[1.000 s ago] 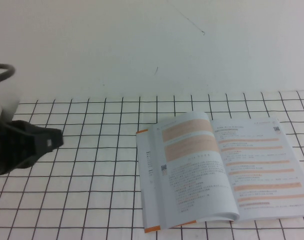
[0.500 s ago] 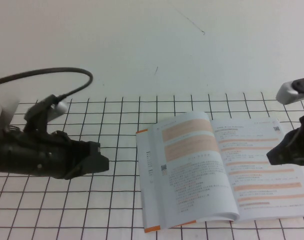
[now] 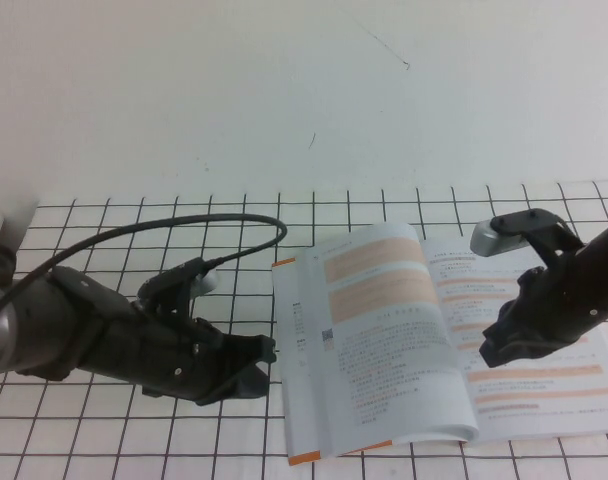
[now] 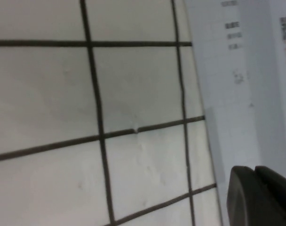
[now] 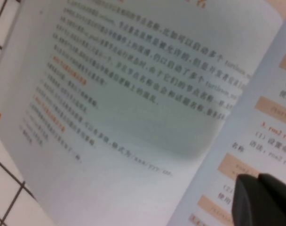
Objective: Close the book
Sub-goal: 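Close the open booklet and leave it lying on the table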
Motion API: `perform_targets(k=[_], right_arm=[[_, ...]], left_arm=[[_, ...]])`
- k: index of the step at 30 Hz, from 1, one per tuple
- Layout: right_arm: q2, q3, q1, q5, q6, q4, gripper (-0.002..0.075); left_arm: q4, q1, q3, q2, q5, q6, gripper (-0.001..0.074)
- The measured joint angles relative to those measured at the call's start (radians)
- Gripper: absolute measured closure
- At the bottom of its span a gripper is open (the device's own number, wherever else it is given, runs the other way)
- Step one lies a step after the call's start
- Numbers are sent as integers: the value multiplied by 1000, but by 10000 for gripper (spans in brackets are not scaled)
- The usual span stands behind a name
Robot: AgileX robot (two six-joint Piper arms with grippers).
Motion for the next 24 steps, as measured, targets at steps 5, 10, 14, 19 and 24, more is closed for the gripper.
perform_targets(k=[5, 10, 14, 19, 24], right_arm=[[50, -5, 0, -14, 0, -4, 729], [92, -6, 2, -23, 0, -8, 729], [101, -6, 2, -27, 0, -10, 729], [101, -6, 2, -31, 0, -12, 729], [101, -6, 2, -33, 0, -14, 729]], left_arm=[[-39, 0, -3, 52, -24, 20, 738], [-98, 0, -6, 76, -29, 74, 738], [-142, 0, -8, 78, -41, 104, 738], [-149, 0, -42, 88, -51, 112, 738], [-129, 0, -118, 126, -35, 99, 738]])
